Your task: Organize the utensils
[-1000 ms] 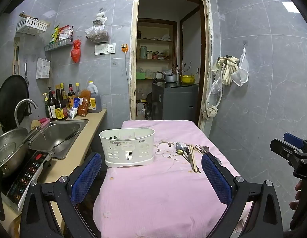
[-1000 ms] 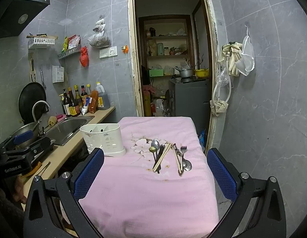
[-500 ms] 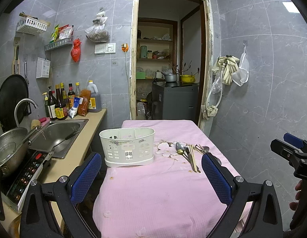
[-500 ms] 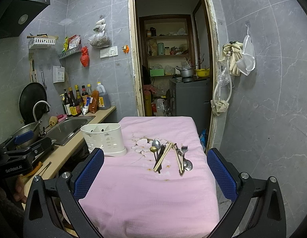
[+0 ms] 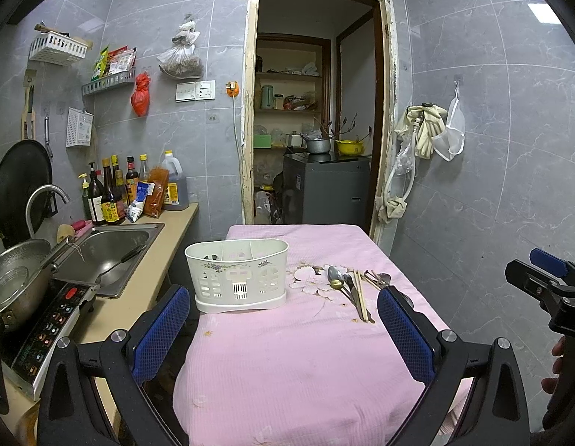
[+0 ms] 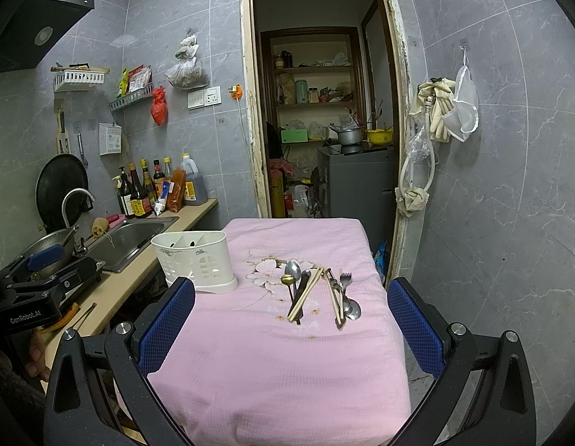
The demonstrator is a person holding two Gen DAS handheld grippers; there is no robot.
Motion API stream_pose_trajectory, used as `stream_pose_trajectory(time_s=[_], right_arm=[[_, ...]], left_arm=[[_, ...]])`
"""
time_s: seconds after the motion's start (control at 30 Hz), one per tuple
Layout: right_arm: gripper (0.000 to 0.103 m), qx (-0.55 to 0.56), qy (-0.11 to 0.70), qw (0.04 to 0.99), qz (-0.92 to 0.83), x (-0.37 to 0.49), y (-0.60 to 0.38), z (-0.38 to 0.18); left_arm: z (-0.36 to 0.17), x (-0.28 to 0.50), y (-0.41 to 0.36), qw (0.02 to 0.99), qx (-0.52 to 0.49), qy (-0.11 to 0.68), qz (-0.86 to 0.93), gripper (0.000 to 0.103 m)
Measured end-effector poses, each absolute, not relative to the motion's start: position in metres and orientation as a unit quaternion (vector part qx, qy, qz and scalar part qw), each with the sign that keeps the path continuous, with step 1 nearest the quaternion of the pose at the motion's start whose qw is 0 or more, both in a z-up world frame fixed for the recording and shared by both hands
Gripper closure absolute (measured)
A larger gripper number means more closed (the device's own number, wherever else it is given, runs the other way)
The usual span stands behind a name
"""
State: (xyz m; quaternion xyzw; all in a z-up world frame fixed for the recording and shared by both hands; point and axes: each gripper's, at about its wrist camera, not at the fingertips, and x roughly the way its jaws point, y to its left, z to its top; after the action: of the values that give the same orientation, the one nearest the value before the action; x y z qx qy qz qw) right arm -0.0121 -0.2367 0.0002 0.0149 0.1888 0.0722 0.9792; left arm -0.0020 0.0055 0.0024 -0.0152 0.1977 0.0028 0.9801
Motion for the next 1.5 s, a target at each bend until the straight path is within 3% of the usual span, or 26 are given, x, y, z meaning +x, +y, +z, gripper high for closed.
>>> stream_pose_trajectory(time_s=[1.5], right_arm=[[0.001, 0.014, 0.189, 0.979, 0.072, -0.0119, -0.2327, -0.0010]], left_arm=[[-0.0040, 0.0008, 0.0031, 0.980, -0.015, 0.199, 0.002, 0.001]])
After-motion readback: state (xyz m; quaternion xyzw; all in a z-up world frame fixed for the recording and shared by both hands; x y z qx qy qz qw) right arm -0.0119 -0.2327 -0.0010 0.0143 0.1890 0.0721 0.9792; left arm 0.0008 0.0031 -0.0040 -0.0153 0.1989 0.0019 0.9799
